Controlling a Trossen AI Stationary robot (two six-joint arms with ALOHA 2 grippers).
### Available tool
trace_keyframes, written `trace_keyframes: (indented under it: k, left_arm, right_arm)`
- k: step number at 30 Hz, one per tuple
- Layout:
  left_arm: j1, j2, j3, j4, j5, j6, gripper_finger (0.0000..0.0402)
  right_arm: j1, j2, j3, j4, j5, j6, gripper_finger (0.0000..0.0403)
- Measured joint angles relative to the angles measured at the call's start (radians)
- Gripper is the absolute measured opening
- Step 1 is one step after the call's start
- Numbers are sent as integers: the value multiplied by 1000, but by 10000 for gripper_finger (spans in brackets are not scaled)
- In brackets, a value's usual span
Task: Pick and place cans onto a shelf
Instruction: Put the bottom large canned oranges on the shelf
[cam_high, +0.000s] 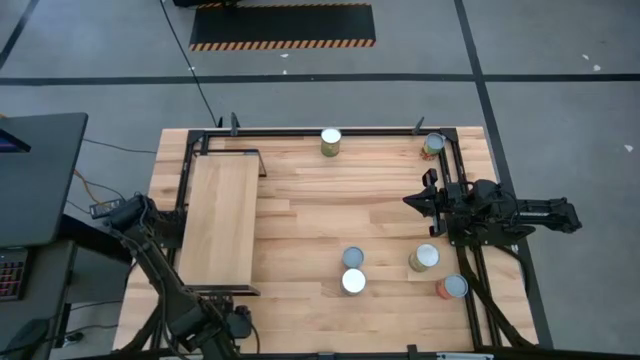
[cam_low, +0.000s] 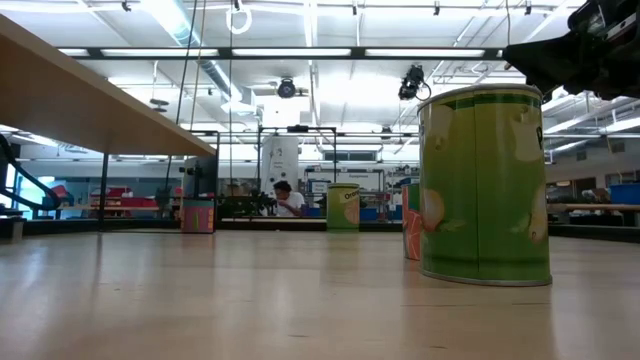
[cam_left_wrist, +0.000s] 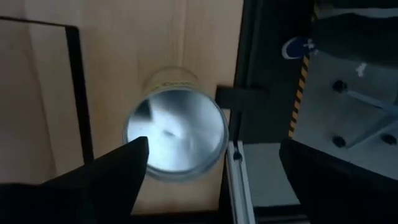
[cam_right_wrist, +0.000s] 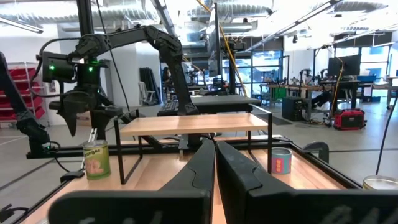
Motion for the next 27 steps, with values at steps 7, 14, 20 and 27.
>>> trace_keyframes:
  k: [7, 14, 20, 27]
  left_arm:
    - [-1, 1, -47, -5, -21, -26, 397]
    - [-1, 1, -47, -11, -68, -26, 398]
    - [-13, 7, -47, -16, -96, 0, 398]
    - [-44, 7, -4, -53, -80, 11, 392]
  right_arm:
    - [0, 0, 0, 0, 0, 0, 23]
    - [0, 0, 0, 0, 0, 0, 23]
    - [0, 0, 0, 0, 0, 0, 23]
    - [0, 0, 0, 0, 0, 0, 23]
